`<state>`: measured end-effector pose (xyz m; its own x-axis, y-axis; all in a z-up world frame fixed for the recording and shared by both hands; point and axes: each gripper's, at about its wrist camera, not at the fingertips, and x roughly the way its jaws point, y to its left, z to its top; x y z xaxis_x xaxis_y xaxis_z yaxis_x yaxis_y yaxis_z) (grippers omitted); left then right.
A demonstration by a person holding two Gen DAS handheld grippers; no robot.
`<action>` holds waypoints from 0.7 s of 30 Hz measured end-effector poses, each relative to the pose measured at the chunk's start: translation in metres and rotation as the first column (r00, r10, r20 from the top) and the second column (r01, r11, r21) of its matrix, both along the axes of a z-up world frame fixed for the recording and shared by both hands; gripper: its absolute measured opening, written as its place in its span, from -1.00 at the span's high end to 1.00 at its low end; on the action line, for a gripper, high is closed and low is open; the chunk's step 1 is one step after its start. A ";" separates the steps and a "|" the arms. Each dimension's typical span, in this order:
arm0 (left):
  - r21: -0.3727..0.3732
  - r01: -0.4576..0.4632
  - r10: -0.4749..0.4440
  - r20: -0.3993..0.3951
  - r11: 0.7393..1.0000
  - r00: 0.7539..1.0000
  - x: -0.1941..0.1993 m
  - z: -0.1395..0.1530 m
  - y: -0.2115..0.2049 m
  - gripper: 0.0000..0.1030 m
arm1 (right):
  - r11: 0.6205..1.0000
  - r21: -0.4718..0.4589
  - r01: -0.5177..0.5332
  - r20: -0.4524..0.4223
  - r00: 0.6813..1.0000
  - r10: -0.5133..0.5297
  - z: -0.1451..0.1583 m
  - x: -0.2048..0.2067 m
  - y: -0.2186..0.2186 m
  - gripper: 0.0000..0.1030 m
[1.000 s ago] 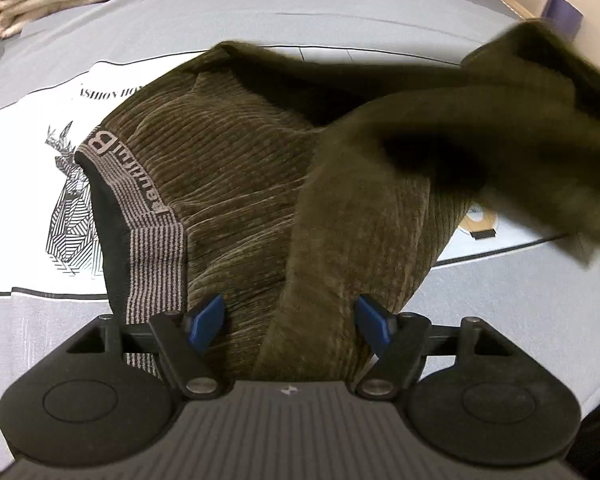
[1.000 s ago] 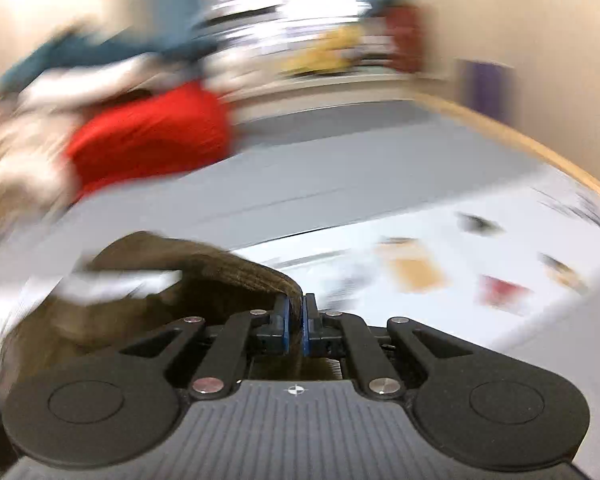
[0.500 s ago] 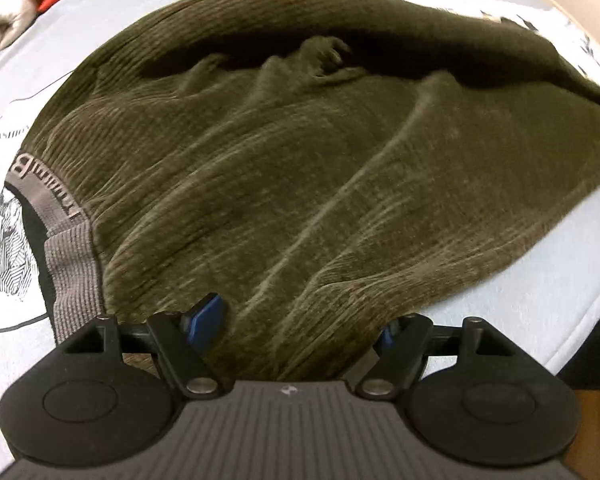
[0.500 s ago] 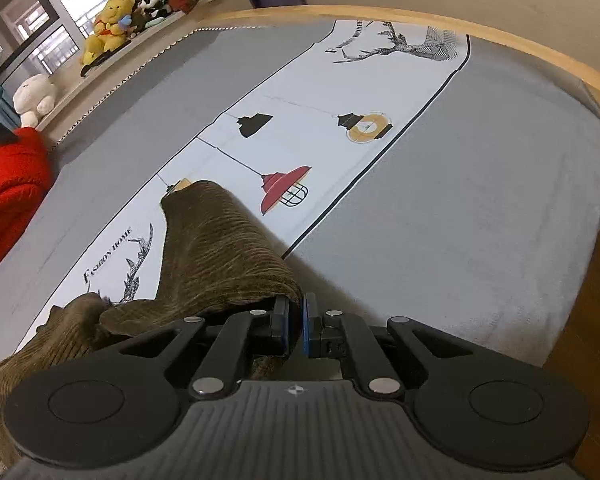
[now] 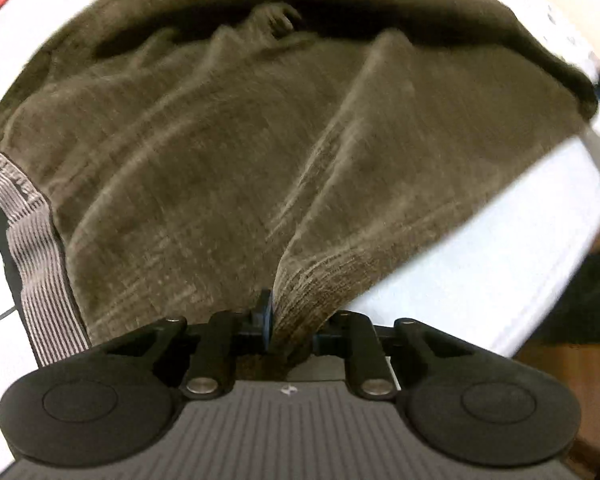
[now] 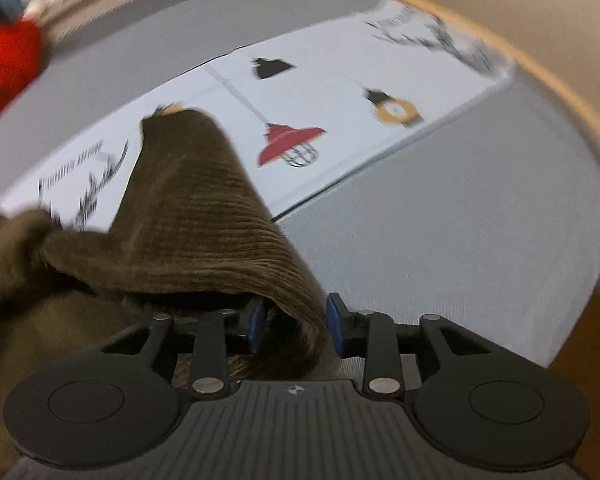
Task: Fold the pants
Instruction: 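Lift the pants with both grippers and stretch them out flat over the bed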
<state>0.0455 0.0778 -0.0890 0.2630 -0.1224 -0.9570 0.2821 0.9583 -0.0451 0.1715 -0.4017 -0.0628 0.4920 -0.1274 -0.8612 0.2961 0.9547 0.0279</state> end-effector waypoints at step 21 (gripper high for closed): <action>0.004 0.150 -0.150 0.033 0.989 0.988 -0.005 0.003 -0.034 0.46 | 0.917 0.105 0.386 0.198 0.895 -0.399 0.022 -0.028 -0.085 0.87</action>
